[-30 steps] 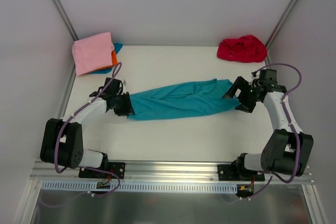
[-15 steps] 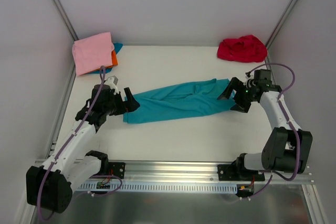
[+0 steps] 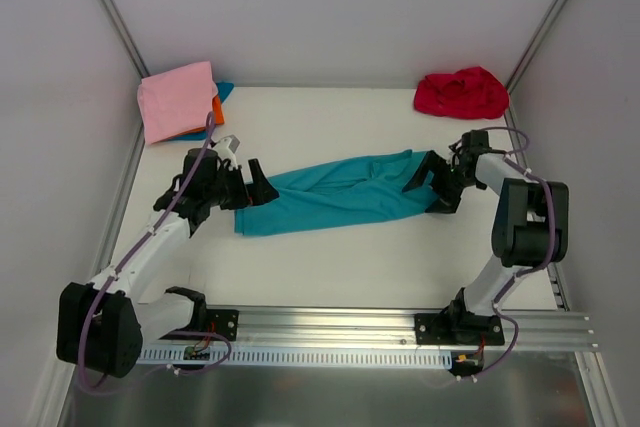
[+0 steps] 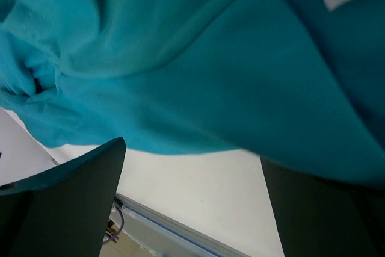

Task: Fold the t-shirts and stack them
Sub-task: Rotate the tshirt 90 degrees

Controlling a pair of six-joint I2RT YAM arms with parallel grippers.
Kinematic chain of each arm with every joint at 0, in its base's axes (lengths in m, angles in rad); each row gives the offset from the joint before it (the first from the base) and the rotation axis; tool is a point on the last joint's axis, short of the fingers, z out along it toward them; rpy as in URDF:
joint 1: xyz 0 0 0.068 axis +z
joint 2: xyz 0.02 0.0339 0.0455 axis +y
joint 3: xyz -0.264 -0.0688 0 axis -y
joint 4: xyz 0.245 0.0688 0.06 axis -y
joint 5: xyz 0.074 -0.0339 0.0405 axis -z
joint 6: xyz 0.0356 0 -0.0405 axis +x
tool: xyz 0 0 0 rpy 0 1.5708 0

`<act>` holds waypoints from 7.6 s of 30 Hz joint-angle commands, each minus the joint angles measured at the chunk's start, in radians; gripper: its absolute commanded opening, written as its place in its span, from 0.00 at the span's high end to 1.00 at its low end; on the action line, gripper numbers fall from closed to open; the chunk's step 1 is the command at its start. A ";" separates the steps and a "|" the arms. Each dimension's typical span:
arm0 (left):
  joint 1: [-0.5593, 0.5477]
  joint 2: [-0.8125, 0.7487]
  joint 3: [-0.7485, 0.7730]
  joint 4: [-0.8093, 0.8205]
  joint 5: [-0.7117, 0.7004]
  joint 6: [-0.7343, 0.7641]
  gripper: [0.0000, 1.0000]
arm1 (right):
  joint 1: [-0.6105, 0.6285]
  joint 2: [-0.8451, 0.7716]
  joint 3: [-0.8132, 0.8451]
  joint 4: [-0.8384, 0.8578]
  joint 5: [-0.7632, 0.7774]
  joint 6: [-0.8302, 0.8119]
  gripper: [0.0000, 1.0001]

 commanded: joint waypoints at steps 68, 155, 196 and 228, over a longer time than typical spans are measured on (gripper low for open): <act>-0.087 0.189 0.029 -0.261 -0.246 -0.126 0.01 | 0.212 -0.841 -0.010 -0.103 0.224 -0.105 0.01; -0.680 0.034 -0.298 0.075 -0.387 -0.392 0.01 | 0.710 -0.604 -0.760 0.603 0.096 0.392 0.01; -0.786 -0.438 -0.008 -0.453 -0.737 -0.243 0.01 | 1.239 0.192 0.534 -0.477 0.874 0.454 0.07; -0.786 -0.532 -0.046 -0.484 -0.722 -0.244 0.01 | 1.242 0.288 0.430 -0.342 0.819 0.495 0.70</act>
